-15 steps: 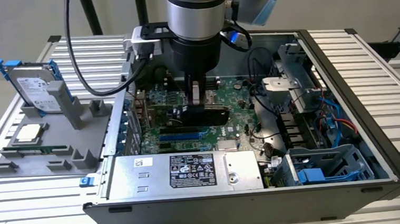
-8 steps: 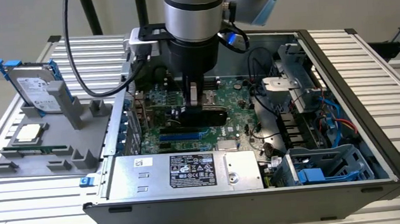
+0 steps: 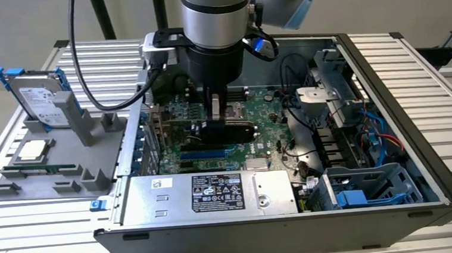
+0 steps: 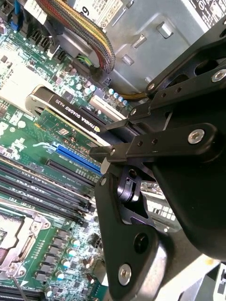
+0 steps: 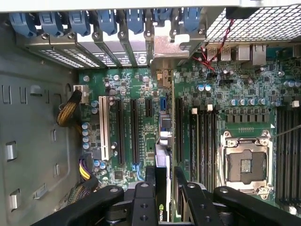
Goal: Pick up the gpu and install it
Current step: 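Insert the gpu into the slot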
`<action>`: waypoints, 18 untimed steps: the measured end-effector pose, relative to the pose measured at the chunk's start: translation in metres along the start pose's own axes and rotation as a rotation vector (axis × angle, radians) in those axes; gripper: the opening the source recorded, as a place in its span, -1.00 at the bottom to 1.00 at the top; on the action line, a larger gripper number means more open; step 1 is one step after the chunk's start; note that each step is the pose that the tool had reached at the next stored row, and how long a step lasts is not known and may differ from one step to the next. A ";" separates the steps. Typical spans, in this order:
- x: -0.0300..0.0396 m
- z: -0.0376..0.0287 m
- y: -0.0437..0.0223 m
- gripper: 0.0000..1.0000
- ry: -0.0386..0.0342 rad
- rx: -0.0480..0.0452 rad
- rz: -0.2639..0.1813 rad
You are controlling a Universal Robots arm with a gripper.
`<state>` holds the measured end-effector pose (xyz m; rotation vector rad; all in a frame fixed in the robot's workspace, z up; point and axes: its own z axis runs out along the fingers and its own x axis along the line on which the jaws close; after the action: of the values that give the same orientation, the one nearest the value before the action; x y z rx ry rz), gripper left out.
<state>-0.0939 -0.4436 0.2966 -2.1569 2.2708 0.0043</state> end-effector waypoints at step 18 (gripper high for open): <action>0.0001 0.0007 0.0010 -1.00 -0.0001 0.0001 -0.001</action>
<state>-0.0949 -0.4436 0.2959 -2.1575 2.2701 0.0043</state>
